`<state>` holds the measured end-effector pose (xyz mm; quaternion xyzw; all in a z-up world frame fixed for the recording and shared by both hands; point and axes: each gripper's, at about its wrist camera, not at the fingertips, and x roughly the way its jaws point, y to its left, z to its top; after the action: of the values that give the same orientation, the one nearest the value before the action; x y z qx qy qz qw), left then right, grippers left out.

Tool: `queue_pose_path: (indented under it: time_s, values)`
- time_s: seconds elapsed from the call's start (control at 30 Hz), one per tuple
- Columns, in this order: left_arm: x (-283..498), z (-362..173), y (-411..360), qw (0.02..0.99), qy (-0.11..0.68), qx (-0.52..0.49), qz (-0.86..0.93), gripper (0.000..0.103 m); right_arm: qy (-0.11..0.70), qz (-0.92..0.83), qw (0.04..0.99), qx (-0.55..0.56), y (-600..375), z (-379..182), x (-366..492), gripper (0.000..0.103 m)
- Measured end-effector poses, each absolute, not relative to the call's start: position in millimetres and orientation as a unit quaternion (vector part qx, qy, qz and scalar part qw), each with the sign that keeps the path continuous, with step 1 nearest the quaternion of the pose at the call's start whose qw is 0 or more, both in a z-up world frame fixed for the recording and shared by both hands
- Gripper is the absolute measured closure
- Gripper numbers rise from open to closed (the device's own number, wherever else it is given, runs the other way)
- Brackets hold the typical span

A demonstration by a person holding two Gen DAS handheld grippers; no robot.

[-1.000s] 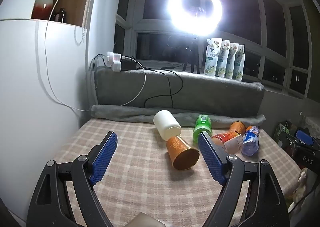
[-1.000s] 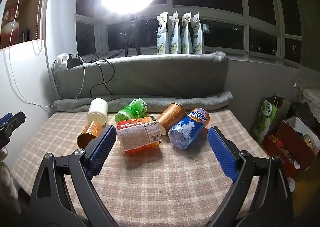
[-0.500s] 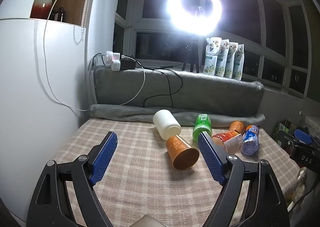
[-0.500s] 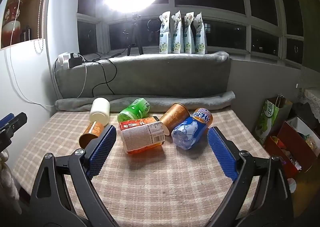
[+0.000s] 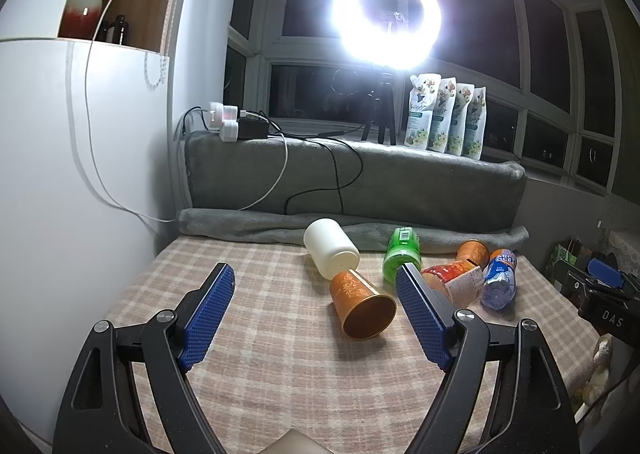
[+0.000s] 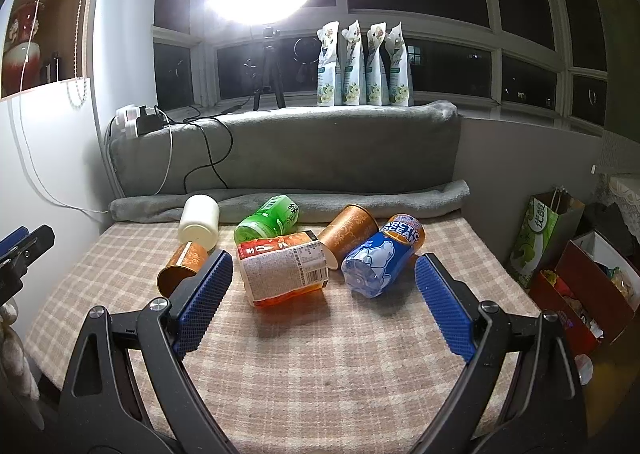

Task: Flip cup upright

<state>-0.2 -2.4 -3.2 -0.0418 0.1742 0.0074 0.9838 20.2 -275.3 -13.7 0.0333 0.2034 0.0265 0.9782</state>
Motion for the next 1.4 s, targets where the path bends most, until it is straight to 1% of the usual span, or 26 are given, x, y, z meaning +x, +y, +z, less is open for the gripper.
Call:
queue_pose_path:
  time_s: [1.4]
  values:
    - [-0.6, -4.2, -4.2, 0.983, 0.176, -0.042, 0.006, 0.020, 0.208, 0.027, 0.977, 0.034, -276.6, -16.2, 22.1, 0.008]
